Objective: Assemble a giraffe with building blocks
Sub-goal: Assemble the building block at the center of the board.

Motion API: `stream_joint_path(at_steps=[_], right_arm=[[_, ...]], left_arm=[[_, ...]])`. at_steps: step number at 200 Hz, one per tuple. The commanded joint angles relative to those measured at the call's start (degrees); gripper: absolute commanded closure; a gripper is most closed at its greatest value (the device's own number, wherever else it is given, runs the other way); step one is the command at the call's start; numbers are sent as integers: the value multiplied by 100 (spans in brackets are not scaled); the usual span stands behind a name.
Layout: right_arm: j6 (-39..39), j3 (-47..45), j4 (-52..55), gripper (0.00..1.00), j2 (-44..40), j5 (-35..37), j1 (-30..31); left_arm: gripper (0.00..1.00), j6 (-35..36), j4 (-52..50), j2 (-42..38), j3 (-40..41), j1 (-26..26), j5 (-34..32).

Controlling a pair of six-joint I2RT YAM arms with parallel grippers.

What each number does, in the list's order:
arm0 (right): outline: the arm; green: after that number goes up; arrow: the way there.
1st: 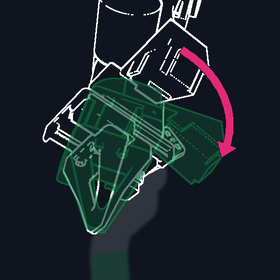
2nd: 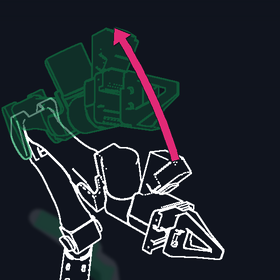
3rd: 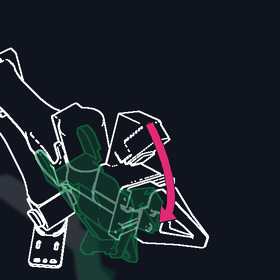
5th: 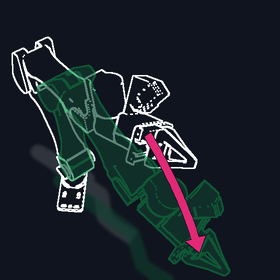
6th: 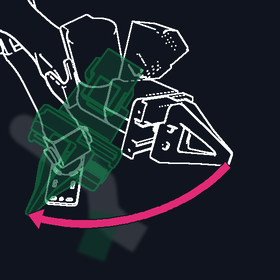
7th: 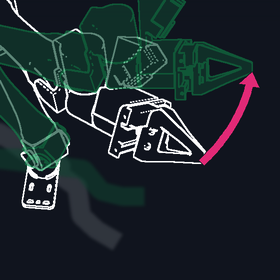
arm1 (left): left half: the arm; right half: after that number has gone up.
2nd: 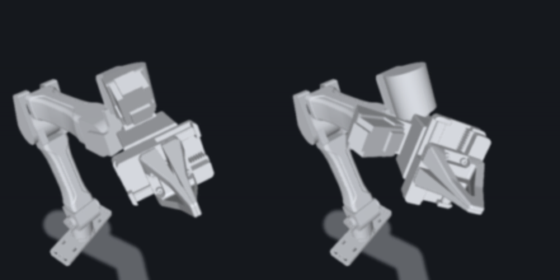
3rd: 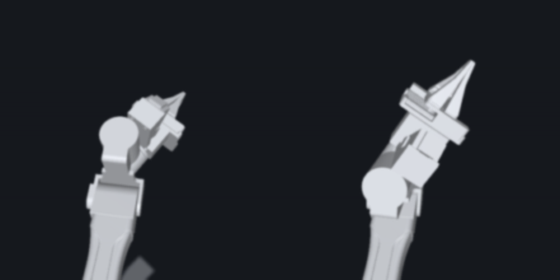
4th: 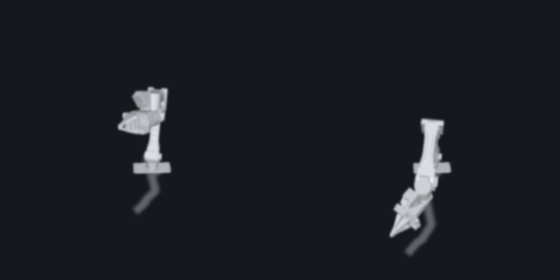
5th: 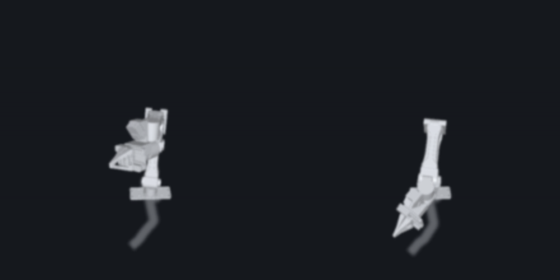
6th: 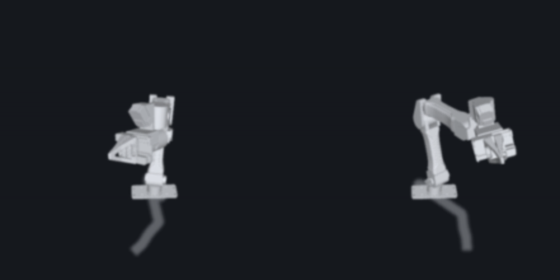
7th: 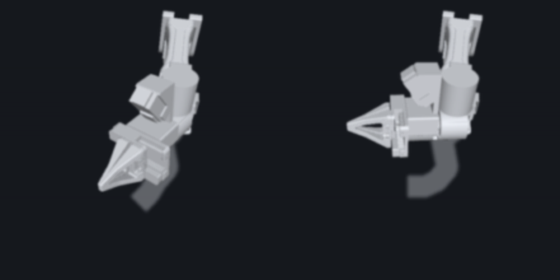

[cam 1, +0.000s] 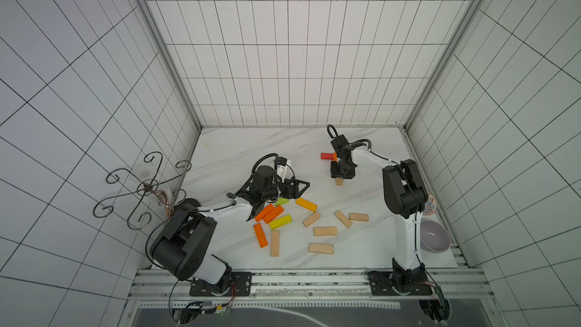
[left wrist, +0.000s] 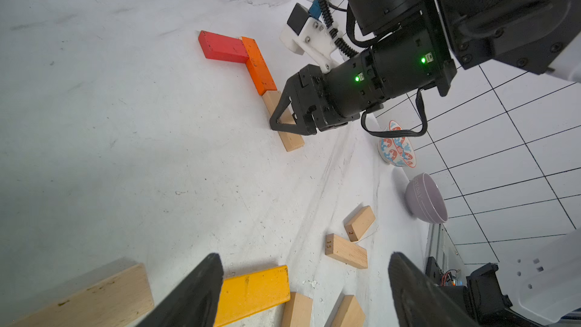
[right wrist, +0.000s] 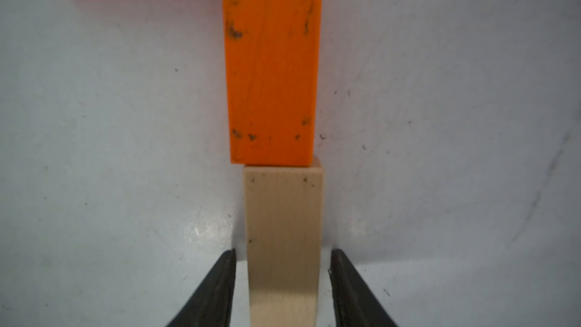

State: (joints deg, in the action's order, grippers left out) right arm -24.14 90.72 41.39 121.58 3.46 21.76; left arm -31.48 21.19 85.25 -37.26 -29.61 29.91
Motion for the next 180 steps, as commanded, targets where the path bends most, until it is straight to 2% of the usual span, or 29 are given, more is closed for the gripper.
stream_joint_path(at_steps=[1, 51, 102, 141, 180], right_arm=[[2, 479, 238, 46, 252, 127, 30], [-45, 783, 454, 39, -17, 327, 62], [-258, 613, 731, 35, -1127, 647, 342], [-610, -637, 693, 35, -2318, 554, 573], [-662, -2009, 373, 38, -3291, 235, 1039]], left_arm=[[17, 0, 50, -61, 70, 33, 32], [17, 17, -111, -264, 78, 36, -10], [16, 11, -868, -1009, 70, 43, -194], [15, 22, -1736, -1975, 242, -63, -415], [15, -182, -2550, -2966, 615, -611, -1053]])
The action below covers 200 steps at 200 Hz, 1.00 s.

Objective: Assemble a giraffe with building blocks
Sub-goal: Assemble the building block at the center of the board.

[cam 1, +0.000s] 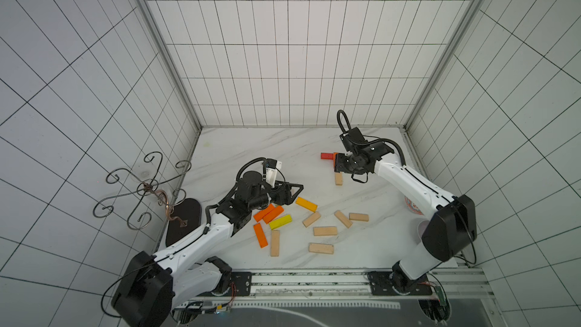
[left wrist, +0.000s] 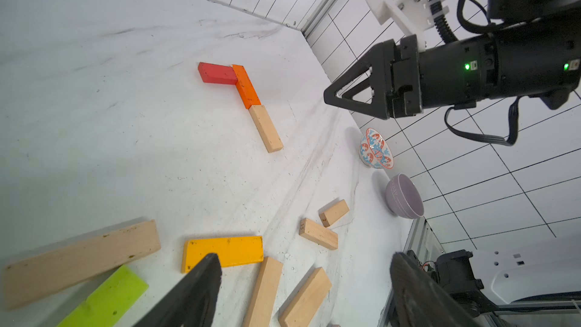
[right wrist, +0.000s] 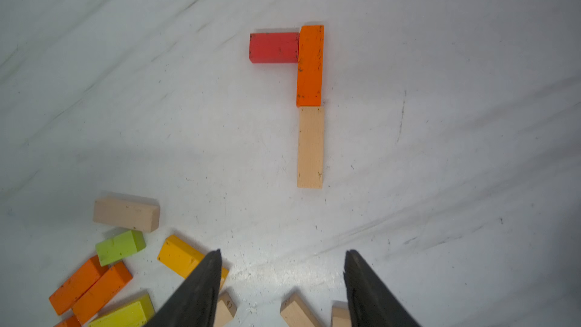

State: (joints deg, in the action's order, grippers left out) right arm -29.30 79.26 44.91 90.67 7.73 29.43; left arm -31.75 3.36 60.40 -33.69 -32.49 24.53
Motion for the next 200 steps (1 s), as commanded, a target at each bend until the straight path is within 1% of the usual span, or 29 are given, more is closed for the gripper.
stream_joint_path(at_steps=[1, 14, 34, 65, 91, 136, 170, 200], right_arm=[[-146, -893, 11, 38, -218, -196, 295], [-68, -1201, -144, 39, -399, -303, 564], [46, -1487, -342, 39, -481, -359, 978], [300, -1633, -576, 40, -412, -394, 1495], [394, -1703, -510, 40, -290, -299, 1890], [93, -2256, -479, 39, -390, -61, 1926], [116, -2628, -654, 39, -477, -415, 1993], [273, -2861, -782, 38, -625, -623, 2297]], left_arm=[[15, -169, -784, -505, 267, -343, -535], [15, -288, -1013, -819, 397, -536, -713], [15, -463, -1397, -1346, 546, -683, -912], [15, -509, -2214, -2123, 525, -697, -1183], [15, -474, -2912, -2586, 385, -697, -1369], [15, -548, -3482, -3092, 355, -697, -1538], [15, -569, -3657, -3219, 305, -697, -1510], [15, -569, -3736, -3203, 237, -697, -1478]])
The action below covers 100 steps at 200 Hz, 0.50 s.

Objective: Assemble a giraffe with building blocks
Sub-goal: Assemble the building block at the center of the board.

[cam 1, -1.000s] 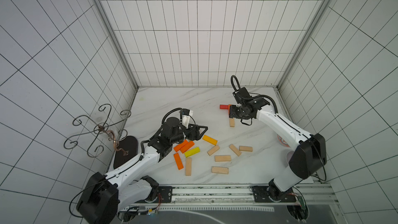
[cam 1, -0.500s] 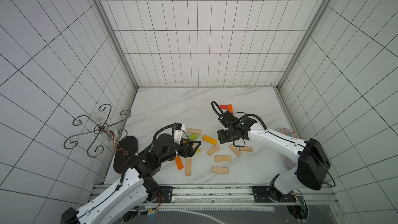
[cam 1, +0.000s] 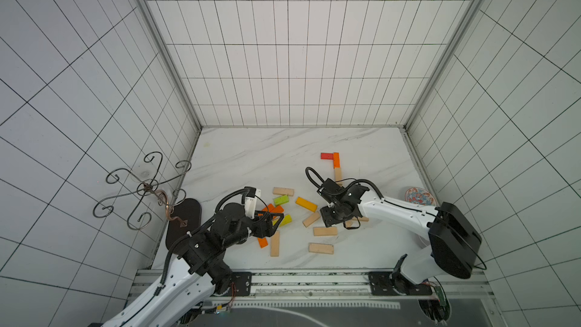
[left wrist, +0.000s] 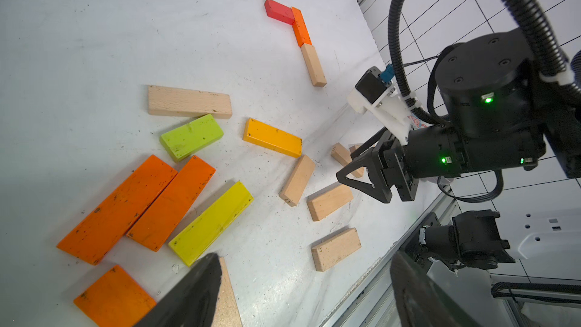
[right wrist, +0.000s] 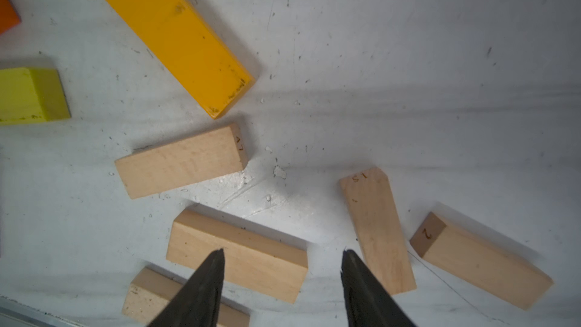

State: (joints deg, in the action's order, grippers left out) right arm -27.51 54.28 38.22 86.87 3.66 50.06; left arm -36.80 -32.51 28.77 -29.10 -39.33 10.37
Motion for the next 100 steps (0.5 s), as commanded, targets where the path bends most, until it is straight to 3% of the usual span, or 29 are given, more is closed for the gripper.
stream_joint_path(at_steps=[1, 40, 100], right_arm=[[95, -369, -113, 38, -247, -216, 242], [-154, -454, 45, 35, -271, 258, 227], [-75, -412, 72, 38, -111, 445, -629]], left_arm=[[15, -65, -150, -35, -220, -13, -62], [15, -66, -140, 23, -223, -13, -75], [15, -60, -63, 100, -223, -13, -88]])
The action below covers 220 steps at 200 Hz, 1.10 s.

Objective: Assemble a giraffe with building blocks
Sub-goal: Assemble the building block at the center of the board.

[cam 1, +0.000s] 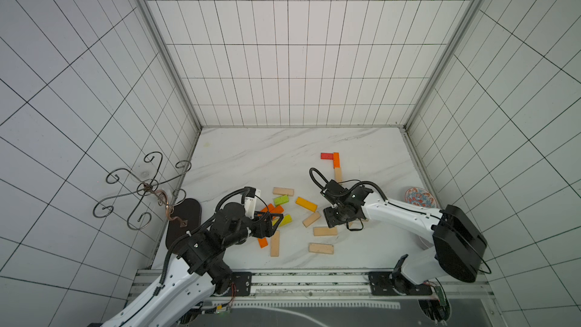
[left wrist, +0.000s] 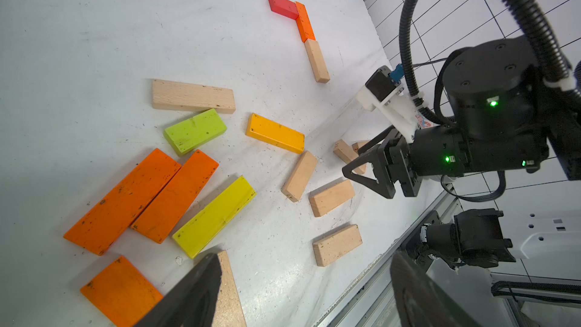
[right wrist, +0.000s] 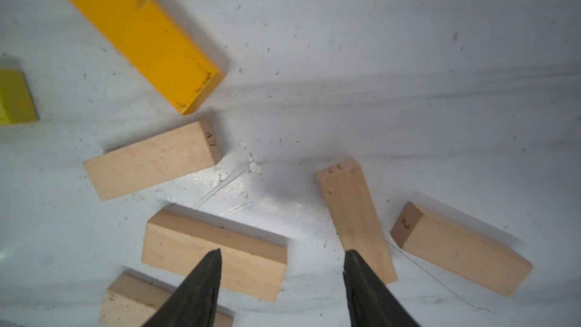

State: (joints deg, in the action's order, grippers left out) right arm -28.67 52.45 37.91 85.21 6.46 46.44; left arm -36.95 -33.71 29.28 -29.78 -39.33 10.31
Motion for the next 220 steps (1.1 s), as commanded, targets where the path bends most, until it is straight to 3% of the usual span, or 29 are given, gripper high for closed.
stream_joint_path(at_steps=[1, 42, 95, 136, 220], right_arm=[[48, -227, 103, 38, 65, 164, -275], [176, -226, 42, 39, 450, 116, -525], [198, -162, -38, 55, 925, 4, -615], [54, 188, -25, 84, 1282, 65, -863], [-541, 1519, 279, 80, 2108, 338, -1233]], left_arm=[[15, -43, 62, 51, -153, -13, -81], [15, -49, 239, 137, -51, -13, -36], [15, -42, 441, 280, 3, -13, 9], [15, -32, 760, 461, 6, -7, 24], [14, 21, 1266, 689, -126, -4, -81]])
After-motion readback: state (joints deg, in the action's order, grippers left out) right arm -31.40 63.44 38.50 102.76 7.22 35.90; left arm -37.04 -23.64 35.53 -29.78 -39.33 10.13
